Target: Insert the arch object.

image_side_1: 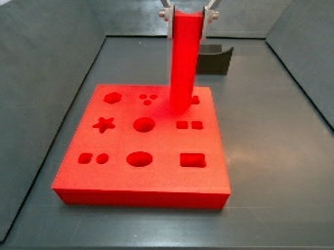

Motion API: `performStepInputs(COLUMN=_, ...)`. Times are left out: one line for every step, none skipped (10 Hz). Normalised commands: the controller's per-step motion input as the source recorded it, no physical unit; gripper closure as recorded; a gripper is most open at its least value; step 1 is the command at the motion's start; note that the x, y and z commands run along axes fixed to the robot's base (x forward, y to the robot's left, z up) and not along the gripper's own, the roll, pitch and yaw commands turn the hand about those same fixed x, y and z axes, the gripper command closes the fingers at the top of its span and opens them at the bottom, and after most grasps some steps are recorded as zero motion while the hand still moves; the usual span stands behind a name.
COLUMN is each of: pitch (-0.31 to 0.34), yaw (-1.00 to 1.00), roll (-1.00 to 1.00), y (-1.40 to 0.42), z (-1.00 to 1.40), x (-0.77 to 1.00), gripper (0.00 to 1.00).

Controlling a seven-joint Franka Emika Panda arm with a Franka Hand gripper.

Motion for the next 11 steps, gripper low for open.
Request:
performStepInputs(pitch=-0.011, yaw=0.07, roll=0.01, y=0.00, z=-0.27, x=0.40, gripper=1.00)
performStepInputs(pitch=-0.009, yaw=0.09, roll=0.01, y=0.00, z=-0.25, x=0.40, gripper=1.00)
performStepInputs(pitch=0.000, yaw=0.03, roll=0.04, y=0.00, z=-0.24, x=0.19, gripper=1.00)
performStepInputs(pitch=0.000, yaw=-0.01, roll=0.07, y=0.00, z=-0.26, x=-0.09, gripper=1.00)
performStepInputs(pitch=0.000, yaw=-0.10, roll=0.07, y=0.03, z=-0.27, x=-0.26, gripper=1.00)
performStepInputs(pitch=0.013, yaw=-0.14, roll=0.04, y=0.15, z=-0.27, x=-0.32, gripper=1.00)
performStepInputs(pitch=0.031, yaw=-0.21, roll=0.00, y=0.19, z=-0.23, x=-0.41, gripper=1.00)
performStepInputs(pitch=0.000, yaw=-0.03, roll=0.00, y=0.00, z=-0.20, x=-0.12, gripper=1.00)
performStepInputs(pitch=-0.004, yaw=0.05, roll=0.05, y=0.00, z=-0.29, x=0.19, gripper=1.00)
performStepInputs(pitch=-0.004, yaw=0.09, roll=0.07, y=0.00, z=-0.30, x=0.26, gripper=1.00)
performStepInputs(pitch=0.000, yaw=0.15, roll=0.08, y=-0.02, z=-0.26, x=0.31, gripper=1.00)
